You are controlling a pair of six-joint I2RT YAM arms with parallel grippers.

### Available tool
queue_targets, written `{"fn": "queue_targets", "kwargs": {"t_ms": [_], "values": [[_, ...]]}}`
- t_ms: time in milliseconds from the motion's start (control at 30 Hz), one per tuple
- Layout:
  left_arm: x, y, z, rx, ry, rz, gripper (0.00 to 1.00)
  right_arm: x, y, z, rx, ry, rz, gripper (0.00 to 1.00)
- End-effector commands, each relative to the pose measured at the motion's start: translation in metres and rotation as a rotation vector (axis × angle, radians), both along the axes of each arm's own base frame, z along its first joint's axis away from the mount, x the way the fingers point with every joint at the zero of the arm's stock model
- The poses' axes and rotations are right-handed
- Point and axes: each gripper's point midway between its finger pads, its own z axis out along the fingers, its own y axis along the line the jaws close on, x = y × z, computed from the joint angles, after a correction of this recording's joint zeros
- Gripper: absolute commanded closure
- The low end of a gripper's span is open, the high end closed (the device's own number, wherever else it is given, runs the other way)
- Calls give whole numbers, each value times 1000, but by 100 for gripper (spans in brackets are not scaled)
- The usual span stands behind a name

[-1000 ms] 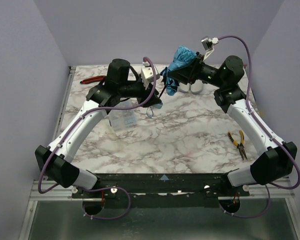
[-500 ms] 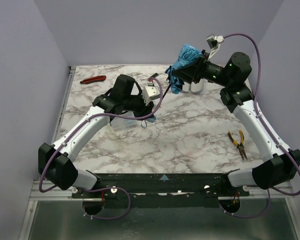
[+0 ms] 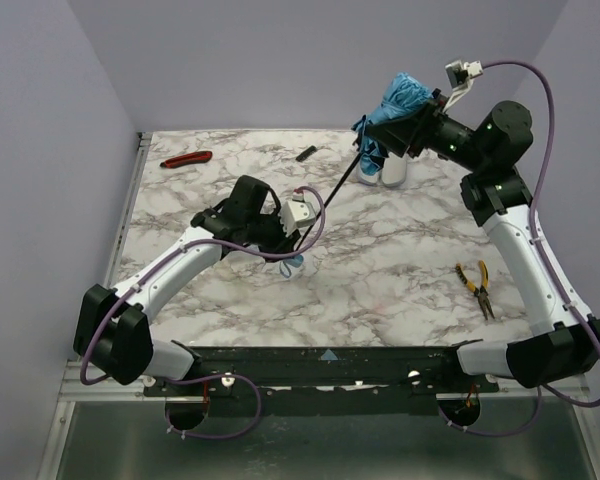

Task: Open the umbrella

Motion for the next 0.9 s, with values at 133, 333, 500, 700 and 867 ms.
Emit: {"fn": "queue_targets", "kwargs": {"t_ms": [133, 333, 500, 700, 867], "values": [[-6, 18, -18, 70, -33, -6, 68, -14, -19, 73, 74, -167, -59, 100], [-11, 28, -37, 124, -28, -11, 68, -15, -26, 92, 93, -191, -71, 100], [-15, 40, -55, 191, -20, -13, 69, -19, -30, 104, 97, -209, -64, 100], [-15, 49, -64, 244, -16, -2, 71, -17, -31, 96, 91, -188, -69, 100], [-13, 34, -35, 152, -8, 13, 69, -18, -28, 69, 74, -127, -45, 100]]}}
